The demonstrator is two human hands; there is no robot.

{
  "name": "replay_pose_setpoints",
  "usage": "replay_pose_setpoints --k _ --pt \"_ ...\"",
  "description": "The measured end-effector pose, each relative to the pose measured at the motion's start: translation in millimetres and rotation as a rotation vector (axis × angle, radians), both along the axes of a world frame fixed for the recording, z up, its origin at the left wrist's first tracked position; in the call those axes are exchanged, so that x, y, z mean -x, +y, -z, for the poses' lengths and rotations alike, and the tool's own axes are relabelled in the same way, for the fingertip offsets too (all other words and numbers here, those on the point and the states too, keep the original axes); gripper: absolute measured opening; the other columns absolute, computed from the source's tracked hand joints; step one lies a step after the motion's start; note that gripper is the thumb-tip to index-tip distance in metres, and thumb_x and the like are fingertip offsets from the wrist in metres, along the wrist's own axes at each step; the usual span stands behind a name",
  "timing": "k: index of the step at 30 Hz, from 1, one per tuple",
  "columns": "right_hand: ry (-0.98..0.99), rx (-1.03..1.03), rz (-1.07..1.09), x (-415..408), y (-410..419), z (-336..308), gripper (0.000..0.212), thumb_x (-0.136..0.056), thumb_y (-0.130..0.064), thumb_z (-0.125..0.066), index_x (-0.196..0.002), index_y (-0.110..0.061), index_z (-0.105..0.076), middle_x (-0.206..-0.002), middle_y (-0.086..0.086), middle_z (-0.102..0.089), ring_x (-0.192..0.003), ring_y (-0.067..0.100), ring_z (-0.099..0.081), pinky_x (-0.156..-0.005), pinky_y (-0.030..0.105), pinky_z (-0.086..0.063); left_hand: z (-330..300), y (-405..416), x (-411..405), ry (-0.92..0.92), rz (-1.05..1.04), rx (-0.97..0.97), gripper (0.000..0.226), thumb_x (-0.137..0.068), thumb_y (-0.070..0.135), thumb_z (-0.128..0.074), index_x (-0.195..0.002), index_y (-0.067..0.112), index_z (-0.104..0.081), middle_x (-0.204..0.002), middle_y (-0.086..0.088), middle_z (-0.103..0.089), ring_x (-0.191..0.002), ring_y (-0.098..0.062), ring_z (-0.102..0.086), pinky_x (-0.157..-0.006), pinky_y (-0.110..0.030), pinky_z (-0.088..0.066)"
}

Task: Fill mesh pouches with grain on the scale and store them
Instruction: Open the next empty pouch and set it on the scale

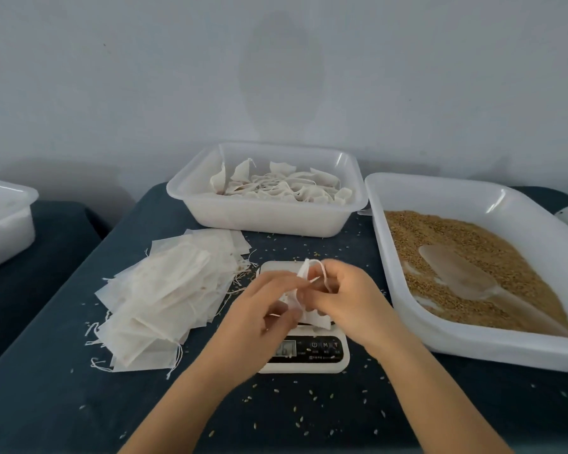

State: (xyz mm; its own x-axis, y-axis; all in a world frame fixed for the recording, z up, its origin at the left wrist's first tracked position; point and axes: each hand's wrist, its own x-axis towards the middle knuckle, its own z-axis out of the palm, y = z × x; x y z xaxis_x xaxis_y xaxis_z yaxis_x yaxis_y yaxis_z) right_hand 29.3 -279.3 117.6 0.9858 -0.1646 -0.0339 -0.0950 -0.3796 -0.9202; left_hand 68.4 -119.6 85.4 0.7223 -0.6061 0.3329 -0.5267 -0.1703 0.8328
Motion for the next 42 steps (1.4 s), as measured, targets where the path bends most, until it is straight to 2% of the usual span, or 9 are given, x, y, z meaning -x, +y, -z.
replay_pose_setpoints --k 7,11,14,18,22,28,31,34,42 --pt "0.033 0.216 -0.066 -14 -12 -25 0.016 -0.086 -0.019 -0.067 -0.087 -0.033 -0.059 -0.071 -0.007 -0.069 -0.064 0.002 -0.067 -0.066 0.022 -0.054 -26 1 -28 -0.401 -0.082 -0.269 0.016 -0.085 0.031 -0.066 -0.098 0.022 -0.065 -0.111 0.018 -0.047 -0.075 0.005 -0.058 -0.07 -0.012 -0.049" --pt "0.039 0.135 -0.066 -17 -19 -36 0.017 -0.088 -0.008 -0.061 -0.088 -0.025 -0.06 -0.074 -0.002 -0.069 -0.063 0.009 -0.07 -0.059 0.018 -0.056 -35 -3 -40 -0.571 -0.081 -0.429 0.025 -0.085 0.037 -0.065 -0.105 0.022 -0.065 -0.124 0.009 -0.05 -0.071 -0.003 -0.048 -0.07 -0.027 -0.05" --pt "0.063 0.122 -0.098 -19 -23 -41 0.014 -0.087 -0.007 -0.062 -0.088 -0.022 -0.062 -0.071 -0.003 -0.068 -0.064 0.009 -0.07 -0.06 0.018 -0.056 -37 -12 -40 -0.669 -0.048 -0.388 0.015 -0.08 0.025 -0.073 -0.089 0.013 -0.068 -0.111 -0.001 -0.061 -0.08 -0.017 -0.06 -0.066 -0.029 -0.051" --pt "0.06 0.376 -0.075 -23 -32 -46 0.006 -0.088 -0.018 -0.062 -0.084 -0.022 -0.061 -0.073 -0.005 -0.067 -0.06 0.002 -0.067 -0.066 0.025 -0.058 -39 -14 -40 -0.675 -0.07 -0.282 0.014 -0.079 0.022 -0.074 -0.075 0.011 -0.065 -0.091 -0.001 -0.067 -0.068 -0.009 -0.056 -0.059 -0.021 -0.043" --pt "-0.022 0.524 -0.11 -26 -30 -53 0.017 -0.085 -0.028 -0.066 -0.077 -0.027 -0.051 -0.074 -0.009 -0.062 -0.053 -0.004 -0.059 -0.055 0.017 -0.047 -45 -20 -35 -0.667 -0.029 -0.264 0.019 -0.083 0.03 -0.066 -0.077 0.011 -0.066 -0.082 0.003 -0.064 -0.071 -0.015 -0.06 -0.059 -0.033 -0.052" --pt "-0.149 0.73 -0.146 -31 -29 -62 0.029 -0.085 -0.008 -0.061 -0.069 -0.025 -0.043 -0.083 -0.002 -0.059 -0.071 0.017 -0.056 -0.06 0.025 -0.041 -52 -19 -35 -0.686 -0.101 -0.236 0.019 -0.084 0.034 -0.066 -0.081 0.015 -0.067 -0.082 0.008 -0.064 -0.069 -0.009 -0.055 -0.055 -0.029 -0.048" --pt "-0.133 0.643 -0.16 -35 -29 -61 0.03 -0.087 -0.004 -0.056 -0.069 -0.025 -0.044 -0.093 0.002 -0.062 -0.071 0.017 -0.055 -0.052 0.016 -0.039 -51 -23 -30 -0.707 -0.107 -0.243 0.031 -0.077 0.045 -0.07 -0.076 0.015 -0.062 -0.088 0.006 -0.064 -0.073 -0.014 -0.059 -0.055 -0.033 -0.05" --pt "-0.109 0.589 -0.175 -36 -34 -59 0.031 -0.087 -0.004 -0.057 -0.07 -0.027 -0.044 -0.1 0.001 -0.063 -0.077 0.016 -0.059 -0.051 0.013 -0.039 -48 -27 -32 -0.643 -0.108 -0.178 0.022 -0.076 0.026 -0.076 -0.074 0.012 -0.06 -0.09 0.002 -0.062 -0.074 -0.018 -0.061 -0.06 -0.039 -0.053" --pt "-0.004 0.1 -0.156 -20 -68 -59 0.008 -0.085 -0.026 -0.068 -0.093 -0.024 -0.067 -0.088 -0.004 -0.072 -0.077 0.003 -0.069 -0.062 0.014 -0.052 -45 -34 -35 -0.37 -0.184 -0.038 0.006 -0.078 0.014 -0.075 -0.081 0.018 -0.07 -0.072 0.011 -0.064 -0.077 -0.004 -0.058 -0.069 -0.009 -0.045"
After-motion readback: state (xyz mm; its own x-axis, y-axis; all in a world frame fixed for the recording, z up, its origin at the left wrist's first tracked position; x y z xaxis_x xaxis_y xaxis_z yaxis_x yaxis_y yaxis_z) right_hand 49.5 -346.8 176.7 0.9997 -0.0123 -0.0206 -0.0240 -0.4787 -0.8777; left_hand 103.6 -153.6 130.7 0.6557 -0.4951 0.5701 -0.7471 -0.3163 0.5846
